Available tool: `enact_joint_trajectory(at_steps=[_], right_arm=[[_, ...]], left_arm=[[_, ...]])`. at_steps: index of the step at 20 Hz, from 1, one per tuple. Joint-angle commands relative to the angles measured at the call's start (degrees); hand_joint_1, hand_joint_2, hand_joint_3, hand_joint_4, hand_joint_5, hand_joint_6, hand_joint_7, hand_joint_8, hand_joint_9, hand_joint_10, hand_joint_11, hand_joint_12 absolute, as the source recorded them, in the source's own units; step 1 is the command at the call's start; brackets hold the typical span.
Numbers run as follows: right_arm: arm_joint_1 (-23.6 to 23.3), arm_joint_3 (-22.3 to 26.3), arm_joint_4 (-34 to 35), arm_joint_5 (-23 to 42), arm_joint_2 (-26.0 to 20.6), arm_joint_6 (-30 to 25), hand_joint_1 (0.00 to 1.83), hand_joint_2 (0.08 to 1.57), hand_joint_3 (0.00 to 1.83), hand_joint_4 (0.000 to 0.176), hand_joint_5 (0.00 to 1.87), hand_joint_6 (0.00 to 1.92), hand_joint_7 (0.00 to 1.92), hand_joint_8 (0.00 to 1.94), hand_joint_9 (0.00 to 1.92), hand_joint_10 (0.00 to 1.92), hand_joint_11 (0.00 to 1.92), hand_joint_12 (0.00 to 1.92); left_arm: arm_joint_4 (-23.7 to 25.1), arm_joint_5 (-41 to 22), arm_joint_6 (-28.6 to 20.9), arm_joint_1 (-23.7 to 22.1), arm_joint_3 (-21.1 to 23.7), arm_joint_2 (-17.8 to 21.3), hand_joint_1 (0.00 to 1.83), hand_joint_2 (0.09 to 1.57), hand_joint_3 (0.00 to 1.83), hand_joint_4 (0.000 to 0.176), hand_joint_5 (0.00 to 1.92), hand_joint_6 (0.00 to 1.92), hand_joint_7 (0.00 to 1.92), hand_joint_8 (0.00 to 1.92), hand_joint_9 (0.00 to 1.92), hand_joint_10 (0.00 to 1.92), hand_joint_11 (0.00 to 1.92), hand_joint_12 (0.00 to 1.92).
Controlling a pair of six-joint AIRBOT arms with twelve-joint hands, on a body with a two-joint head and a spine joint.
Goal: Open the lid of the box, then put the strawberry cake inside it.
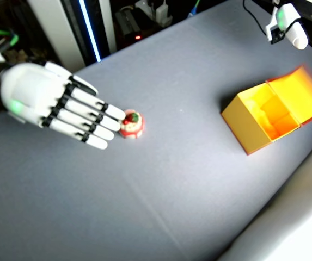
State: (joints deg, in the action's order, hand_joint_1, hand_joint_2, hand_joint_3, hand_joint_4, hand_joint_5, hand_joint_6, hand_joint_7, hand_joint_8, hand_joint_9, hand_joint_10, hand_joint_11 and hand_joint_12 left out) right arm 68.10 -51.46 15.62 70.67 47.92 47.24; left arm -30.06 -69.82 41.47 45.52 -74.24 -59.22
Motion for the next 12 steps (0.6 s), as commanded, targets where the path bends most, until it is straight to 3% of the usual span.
enact_joint_trajectory(at_steps=[1,2,3,4,5,6,7,9,10,11,12], right_arm=[[-0.5,-0.3,-0.4,7.2,-0.2,-0.7,0.52,1.32,0.00,0.000,0.00,0.00,0.00,0.00,0.00,0.00,0.00,0.00],[-0.7,-0.5,-0.9,6.9,-0.2,-1.3,0.52,1.32,0.00,0.000,0.00,0.00,0.00,0.00,0.00,0.00,0.00,0.00],[-1.4,-0.8,-1.6,6.2,-0.2,-1.5,0.59,1.28,0.00,0.000,0.00,0.00,0.00,0.00,0.00,0.00,0.00,0.00],[-2.2,-1.1,-2.2,5.1,-0.2,-1.5,0.63,1.25,0.00,0.000,0.00,0.00,0.00,0.00,0.00,0.00,0.00,0.00],[-3.4,-1.5,-3.2,3.4,-0.2,-1.5,0.66,1.24,0.00,0.000,0.00,0.00,0.00,0.00,0.01,0.00,0.00,0.00],[-5.0,-2.0,-4.3,1.1,-0.2,-1.5,0.69,1.23,0.00,0.000,0.00,0.00,0.00,0.00,0.00,0.00,0.00,0.00],[-6.4,-2.6,-5.3,-1.0,-0.1,-1.5,0.70,1.22,0.00,0.000,0.00,0.00,0.00,0.00,0.00,0.00,0.00,0.00],[-9.3,-4.1,-7.1,-5.9,0.9,-1.5,0.74,1.20,0.00,0.000,0.00,0.00,0.00,0.00,0.00,0.00,0.00,0.00],[-10.6,-4.7,-7.7,-7.6,1.6,-1.5,0.78,1.19,0.00,0.000,0.00,0.00,0.00,0.00,0.01,0.00,0.00,0.00],[-11.7,-5.5,-8.3,-9.5,2.2,-1.6,0.78,1.19,0.00,0.000,0.00,0.00,0.00,0.00,0.01,0.00,0.00,0.00],[-13.1,-6.5,-8.8,-11.9,3.3,-1.6,0.85,1.16,0.00,0.000,0.02,0.01,0.01,0.00,0.04,0.02,0.03,0.02]], left_arm=[[3.2,-7.0,-0.2,0.0,0.2,1.0,0.79,1.31,0.00,0.176,0.00,0.00,0.00,0.00,0.00,0.00,0.00,0.00],[5.8,-6.7,-0.1,0.3,1.1,1.3,0.79,1.31,0.00,0.176,0.00,0.00,0.00,0.00,0.00,0.00,0.00,0.00],[8.3,-6.5,-0.1,0.7,2.1,1.7,0.95,1.23,0.05,0.169,0.00,0.00,0.00,0.00,0.04,0.05,0.00,0.60],[10.5,-6.5,0.0,1.0,2.9,2.1,0.93,1.25,0.04,0.171,0.00,0.00,0.00,0.00,0.07,0.09,0.00,1.00],[12.8,-6.3,0.0,1.3,3.7,2.6,0.93,1.28,0.02,0.175,0.00,0.00,0.00,0.00,0.01,0.02,0.00,0.62],[15.1,-5.7,0.0,1.5,4.6,3.2,0.93,1.30,0.01,0.176,0.00,0.00,0.00,0.00,0.00,0.00,0.00,0.12],[17.2,-5.2,0.0,1.9,5.5,3.8,0.90,1.31,0.01,0.144,0.00,0.00,0.00,0.00,0.00,0.00,0.00,0.02],[21.0,-4.4,0.0,3.3,7.4,5.2,0.90,1.32,0.01,0.132,0.00,0.00,0.00,0.00,0.00,0.00,0.01,0.01],[22.3,-4.1,0.0,3.9,8.2,5.9,0.97,1.33,0.01,0.095,0.00,0.00,0.00,0.00,0.00,0.00,0.00,0.00],[23.5,-3.7,0.0,4.6,9.0,6.7,0.97,1.33,0.01,0.095,0.00,0.00,0.00,0.00,0.00,0.00,0.00,0.00],[24.8,-3.7,0.0,5.5,10.1,7.7,1.03,1.33,0.01,0.075,0.02,0.01,0.00,0.00,0.00,0.00,0.00,0.00]])
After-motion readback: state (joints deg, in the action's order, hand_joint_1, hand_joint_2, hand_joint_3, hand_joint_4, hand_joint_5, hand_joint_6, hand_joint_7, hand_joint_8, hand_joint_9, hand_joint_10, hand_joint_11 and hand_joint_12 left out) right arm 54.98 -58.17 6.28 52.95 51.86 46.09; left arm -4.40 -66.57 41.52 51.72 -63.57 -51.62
